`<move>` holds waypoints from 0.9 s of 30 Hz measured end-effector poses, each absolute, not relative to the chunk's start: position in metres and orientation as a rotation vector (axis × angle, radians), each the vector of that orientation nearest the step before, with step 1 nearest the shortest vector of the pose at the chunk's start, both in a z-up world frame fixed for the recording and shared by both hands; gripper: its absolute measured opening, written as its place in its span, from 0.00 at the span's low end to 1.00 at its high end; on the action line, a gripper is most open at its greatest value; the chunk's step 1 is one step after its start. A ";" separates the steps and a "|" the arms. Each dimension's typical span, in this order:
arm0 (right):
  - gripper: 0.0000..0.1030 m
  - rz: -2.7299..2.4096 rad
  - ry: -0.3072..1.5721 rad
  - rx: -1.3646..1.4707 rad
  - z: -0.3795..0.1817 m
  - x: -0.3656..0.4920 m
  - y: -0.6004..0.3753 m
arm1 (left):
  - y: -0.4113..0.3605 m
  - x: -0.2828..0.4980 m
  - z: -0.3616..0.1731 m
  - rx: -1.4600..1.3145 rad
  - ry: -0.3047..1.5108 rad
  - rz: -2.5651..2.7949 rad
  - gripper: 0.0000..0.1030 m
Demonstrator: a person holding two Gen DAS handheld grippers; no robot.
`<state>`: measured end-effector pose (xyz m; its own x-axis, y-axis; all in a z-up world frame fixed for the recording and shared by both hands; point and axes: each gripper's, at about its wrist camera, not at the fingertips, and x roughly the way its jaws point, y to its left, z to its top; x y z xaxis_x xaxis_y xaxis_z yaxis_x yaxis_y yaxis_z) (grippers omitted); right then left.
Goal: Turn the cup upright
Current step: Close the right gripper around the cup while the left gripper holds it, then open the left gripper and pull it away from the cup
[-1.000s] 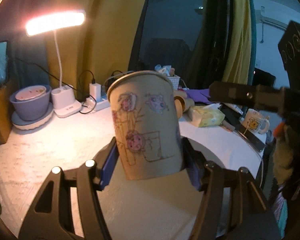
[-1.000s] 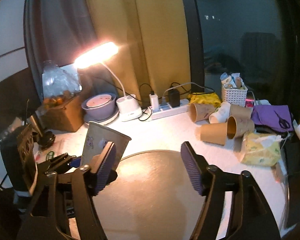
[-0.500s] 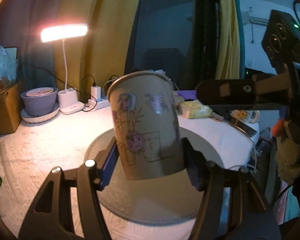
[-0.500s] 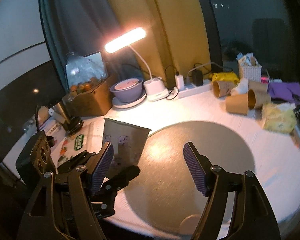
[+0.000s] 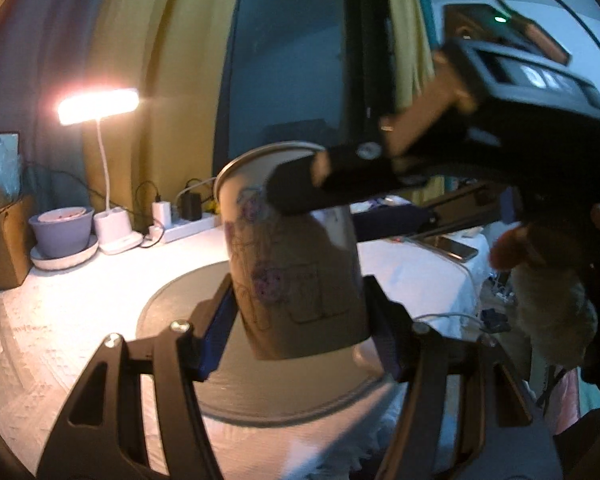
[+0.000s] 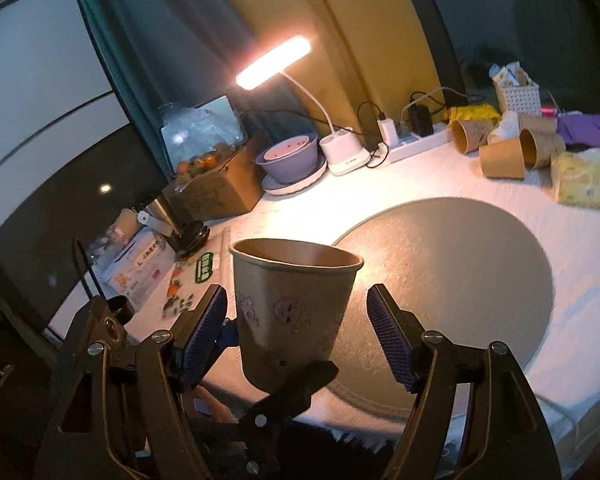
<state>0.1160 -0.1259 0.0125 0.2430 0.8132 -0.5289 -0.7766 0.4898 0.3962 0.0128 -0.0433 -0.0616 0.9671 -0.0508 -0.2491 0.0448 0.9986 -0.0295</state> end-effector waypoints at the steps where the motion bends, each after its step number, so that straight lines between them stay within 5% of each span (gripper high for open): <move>1: 0.73 1.088 0.762 0.063 0.012 0.115 -0.128 | -0.047 0.012 -0.062 -0.013 0.250 -0.058 0.60; 24: 0.69 1.075 0.799 0.119 0.007 0.120 -0.138 | -0.062 0.012 -0.070 0.016 0.294 -0.120 0.63; 27: 0.69 1.051 0.786 0.114 0.008 0.125 -0.137 | -0.059 0.017 -0.074 0.001 0.333 -0.122 0.72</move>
<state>0.1253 -0.1369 0.0076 0.2564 0.8107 -0.5263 -0.7335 0.5178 0.4403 0.0165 -0.0586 -0.0740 0.9377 -0.1188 -0.3266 0.1191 0.9927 -0.0191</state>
